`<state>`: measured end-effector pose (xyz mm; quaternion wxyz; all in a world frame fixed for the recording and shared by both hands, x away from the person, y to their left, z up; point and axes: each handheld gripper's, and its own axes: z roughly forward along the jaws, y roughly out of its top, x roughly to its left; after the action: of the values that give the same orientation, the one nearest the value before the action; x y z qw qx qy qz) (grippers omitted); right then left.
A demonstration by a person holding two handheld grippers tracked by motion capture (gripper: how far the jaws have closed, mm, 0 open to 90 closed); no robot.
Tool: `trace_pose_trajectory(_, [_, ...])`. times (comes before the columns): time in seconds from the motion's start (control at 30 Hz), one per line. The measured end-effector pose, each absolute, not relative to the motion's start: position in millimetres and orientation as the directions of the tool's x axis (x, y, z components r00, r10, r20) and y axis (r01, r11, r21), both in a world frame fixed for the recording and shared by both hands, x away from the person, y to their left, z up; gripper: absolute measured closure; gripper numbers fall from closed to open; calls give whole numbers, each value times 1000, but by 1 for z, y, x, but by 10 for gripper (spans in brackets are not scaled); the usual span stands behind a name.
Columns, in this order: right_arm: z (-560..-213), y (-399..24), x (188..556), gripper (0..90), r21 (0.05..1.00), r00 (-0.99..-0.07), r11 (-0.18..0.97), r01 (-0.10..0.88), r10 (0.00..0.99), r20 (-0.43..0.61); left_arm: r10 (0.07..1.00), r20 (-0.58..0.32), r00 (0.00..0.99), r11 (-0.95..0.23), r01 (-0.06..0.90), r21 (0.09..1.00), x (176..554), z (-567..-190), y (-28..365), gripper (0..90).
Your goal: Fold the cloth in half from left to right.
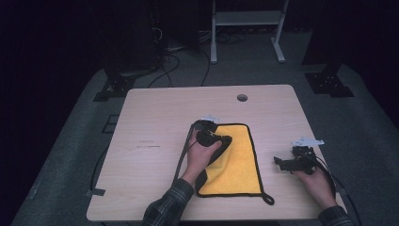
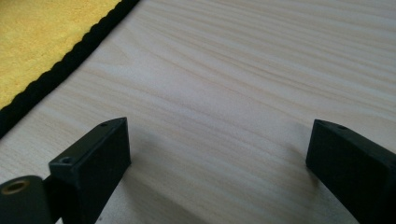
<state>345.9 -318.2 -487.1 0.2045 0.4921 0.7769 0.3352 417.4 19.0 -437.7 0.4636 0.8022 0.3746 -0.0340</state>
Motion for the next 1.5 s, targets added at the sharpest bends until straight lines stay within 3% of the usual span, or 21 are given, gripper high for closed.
trace_pose_trajectory(0.83, [-487,-318,346,54,723,-434,292,626,901,12,528,-438,727,-325,650,687,431,-449,-43,886])
trace_pose_trajectory(1.23, [-487,-318,346,54,723,-443,299,622,897,10,562,-420,712,-377,673,637,435,-472,-66,882])
trace_pose_trajectory(1.5, [-487,-318,345,54,723,-445,300,623,895,11,519,-388,761,-388,615,686,429,-456,-60,761])
